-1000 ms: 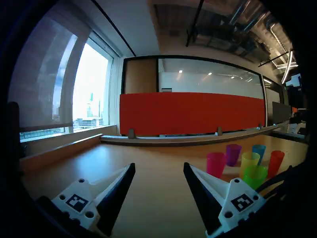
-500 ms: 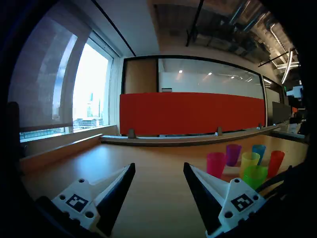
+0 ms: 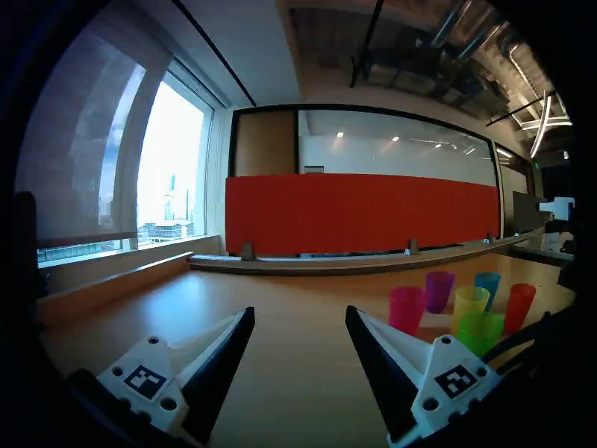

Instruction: Pour water

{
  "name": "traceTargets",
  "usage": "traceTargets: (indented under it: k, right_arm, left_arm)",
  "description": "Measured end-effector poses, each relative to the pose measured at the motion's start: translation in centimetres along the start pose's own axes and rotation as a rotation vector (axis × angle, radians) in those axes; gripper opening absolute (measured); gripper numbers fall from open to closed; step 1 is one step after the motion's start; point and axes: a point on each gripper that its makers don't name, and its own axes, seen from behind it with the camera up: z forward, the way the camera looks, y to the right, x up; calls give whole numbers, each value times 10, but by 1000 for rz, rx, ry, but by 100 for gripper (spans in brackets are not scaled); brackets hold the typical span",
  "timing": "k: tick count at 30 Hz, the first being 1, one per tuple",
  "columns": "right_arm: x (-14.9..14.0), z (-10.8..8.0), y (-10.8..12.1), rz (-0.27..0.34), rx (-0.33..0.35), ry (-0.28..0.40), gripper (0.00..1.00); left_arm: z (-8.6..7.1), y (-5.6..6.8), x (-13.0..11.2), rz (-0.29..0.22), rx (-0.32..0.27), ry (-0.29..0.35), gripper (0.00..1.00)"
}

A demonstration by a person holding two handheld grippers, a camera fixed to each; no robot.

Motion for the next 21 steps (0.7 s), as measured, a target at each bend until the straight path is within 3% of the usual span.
traceTargets:
  k: [8, 21]
  right_arm:
    - [-32, -3, 3, 27, 5, -26, 99]
    - [-77, -10, 11, 16, 7, -58, 99]
  left_arm:
    - [0, 0, 0, 0, 0, 0, 90]
    - [0, -1, 0, 0, 0, 0, 90]
